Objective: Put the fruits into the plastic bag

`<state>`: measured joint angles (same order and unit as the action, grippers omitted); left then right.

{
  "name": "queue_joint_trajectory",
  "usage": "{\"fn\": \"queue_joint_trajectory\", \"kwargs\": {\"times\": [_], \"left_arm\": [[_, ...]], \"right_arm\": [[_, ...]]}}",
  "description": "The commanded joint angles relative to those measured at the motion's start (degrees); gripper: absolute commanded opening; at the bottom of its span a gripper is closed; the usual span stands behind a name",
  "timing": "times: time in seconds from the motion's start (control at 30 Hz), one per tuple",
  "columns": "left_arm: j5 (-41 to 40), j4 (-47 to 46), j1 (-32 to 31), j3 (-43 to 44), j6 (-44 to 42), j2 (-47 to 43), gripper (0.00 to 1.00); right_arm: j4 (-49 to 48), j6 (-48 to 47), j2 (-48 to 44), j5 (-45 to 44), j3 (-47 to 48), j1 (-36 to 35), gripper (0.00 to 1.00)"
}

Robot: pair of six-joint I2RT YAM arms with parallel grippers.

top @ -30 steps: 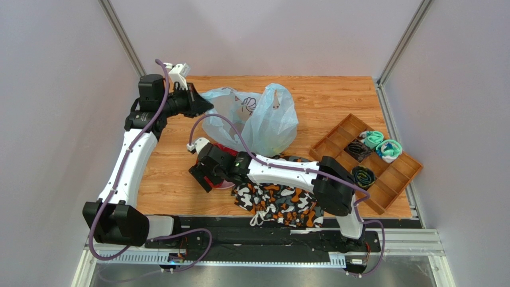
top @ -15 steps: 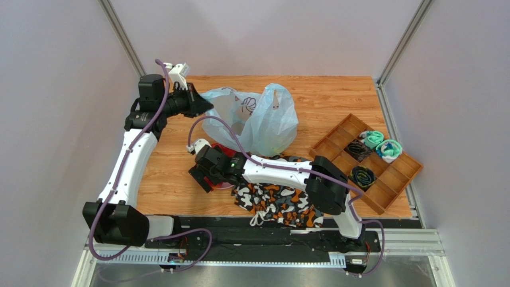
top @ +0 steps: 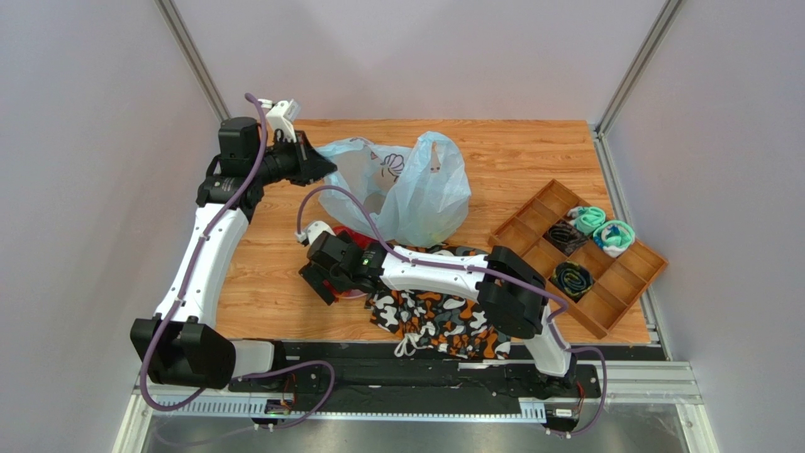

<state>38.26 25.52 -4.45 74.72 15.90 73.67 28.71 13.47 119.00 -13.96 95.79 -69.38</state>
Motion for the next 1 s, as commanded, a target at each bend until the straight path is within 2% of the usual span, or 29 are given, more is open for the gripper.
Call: {"fn": "queue_joint_trajectory", "kwargs": {"times": [0.0,0.17,0.23,0.57,0.63,0.8,0.97], "left_arm": [[0.1,-0.7,0.2,-0.2,-1.2,-1.6,0.00],[0.1,-0.7,0.2,-0.2,-1.2,-1.6,0.00],[0.1,-0.8,0.2,-0.2,-1.2,-1.6,0.00],[0.3,-0.7,0.2,-0.2,-1.1,-1.6,0.00],[0.3,-0.8,0.2,-0.2,-1.1,-1.5,0.00],[0.3,-0.8,0.2,-0.2,-1.1,-1.7,0.00],[0.1,-0.8,0.2,-0.1,-1.3,-1.8,0.00]], "right_arm": [[-1.4,-0.6,0.9,1.1,1.2,0.0,0.90],[-1.3,-0.6,1.5,1.4,1.5,0.0,0.88],[-1.2,-0.9,1.5,1.4,1.5,0.0,0.84],[-1.6,-2.0,-2.7,2.4,-0.8,-0.4,0.50],[-4.4,-2.7,-5.3,3.7,-3.8,-0.9,0.49],[-12.6,-3.9,-19.5,9.6,-10.4,-0.9,0.46],[-18.8,-3.0,-30.1,19.0,-12.8,3.3,0.45]]}}
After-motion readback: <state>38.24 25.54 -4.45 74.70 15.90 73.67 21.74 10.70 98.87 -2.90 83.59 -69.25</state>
